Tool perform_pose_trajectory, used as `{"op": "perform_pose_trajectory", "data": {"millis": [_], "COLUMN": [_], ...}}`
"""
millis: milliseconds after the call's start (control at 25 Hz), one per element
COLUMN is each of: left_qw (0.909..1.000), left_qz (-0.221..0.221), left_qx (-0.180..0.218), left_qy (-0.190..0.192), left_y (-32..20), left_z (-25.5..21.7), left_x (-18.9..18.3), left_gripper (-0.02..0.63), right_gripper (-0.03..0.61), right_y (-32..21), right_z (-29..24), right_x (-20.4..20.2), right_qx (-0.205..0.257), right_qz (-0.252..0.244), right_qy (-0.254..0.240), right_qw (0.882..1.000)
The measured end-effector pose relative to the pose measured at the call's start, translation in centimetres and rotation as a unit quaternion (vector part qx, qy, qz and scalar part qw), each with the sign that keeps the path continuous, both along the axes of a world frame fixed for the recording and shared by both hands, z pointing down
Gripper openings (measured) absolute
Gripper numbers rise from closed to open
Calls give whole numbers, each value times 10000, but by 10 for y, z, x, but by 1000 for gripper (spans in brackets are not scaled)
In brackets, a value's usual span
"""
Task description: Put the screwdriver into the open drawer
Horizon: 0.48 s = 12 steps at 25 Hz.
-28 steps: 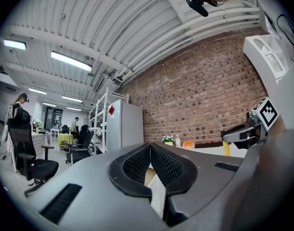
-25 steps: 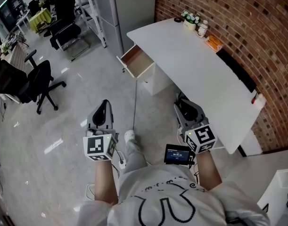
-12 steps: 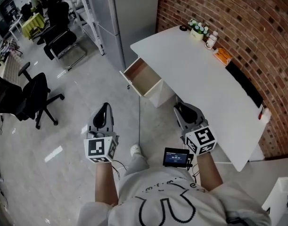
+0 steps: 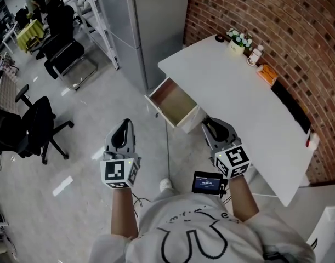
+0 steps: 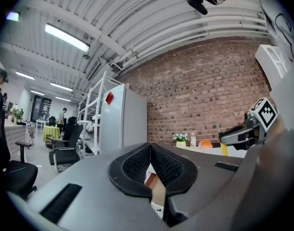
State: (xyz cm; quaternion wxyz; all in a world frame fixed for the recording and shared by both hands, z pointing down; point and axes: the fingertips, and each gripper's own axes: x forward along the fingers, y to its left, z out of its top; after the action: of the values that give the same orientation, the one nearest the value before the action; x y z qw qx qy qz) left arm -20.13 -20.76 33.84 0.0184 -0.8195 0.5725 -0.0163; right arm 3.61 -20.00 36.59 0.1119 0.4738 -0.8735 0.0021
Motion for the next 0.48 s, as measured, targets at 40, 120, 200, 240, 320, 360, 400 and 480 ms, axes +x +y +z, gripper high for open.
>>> {"op": "perform_pose_trajectory", "data": {"millis": [40, 120, 200, 240, 320, 360, 400, 480], "left_qw": [10000, 10000, 9999, 9999, 9998, 9997, 9997, 9996], "left_qz": [25, 51, 38, 25, -6, -28, -52, -105], "left_qx": [0, -11, -50, -76, -133, -158, -180, -215], "left_qy": [17, 51, 82, 96, 136, 159, 176, 175], "left_y": [-8, -23, -34, -39, -49, -54, -59, -71], "left_z": [1, 3, 6, 8, 14, 16, 19, 22], "left_x": [-3, -8, -13, -15, -20, -23, -25, -28], "left_gripper": [14, 14, 14, 14, 14, 14, 14, 14], "right_gripper": [67, 67, 67, 67, 67, 67, 67, 67], "right_y": [-7, -18, -28, -32, -42, -48, -55, -70], "right_z": [0, 0, 3, 5, 7, 8, 9, 12], "right_x": [-4, -10, -15, -17, -22, -24, -25, -26], "right_qx": [-5, -33, -101, -137, -183, -196, -209, -243], "right_qz": [17, 23, 15, 12, -3, -15, -23, -25], "right_qy": [14, 48, 75, 82, 109, 128, 143, 142], "right_qw": [10000, 10000, 9999, 9999, 9998, 9997, 9997, 9996]}}
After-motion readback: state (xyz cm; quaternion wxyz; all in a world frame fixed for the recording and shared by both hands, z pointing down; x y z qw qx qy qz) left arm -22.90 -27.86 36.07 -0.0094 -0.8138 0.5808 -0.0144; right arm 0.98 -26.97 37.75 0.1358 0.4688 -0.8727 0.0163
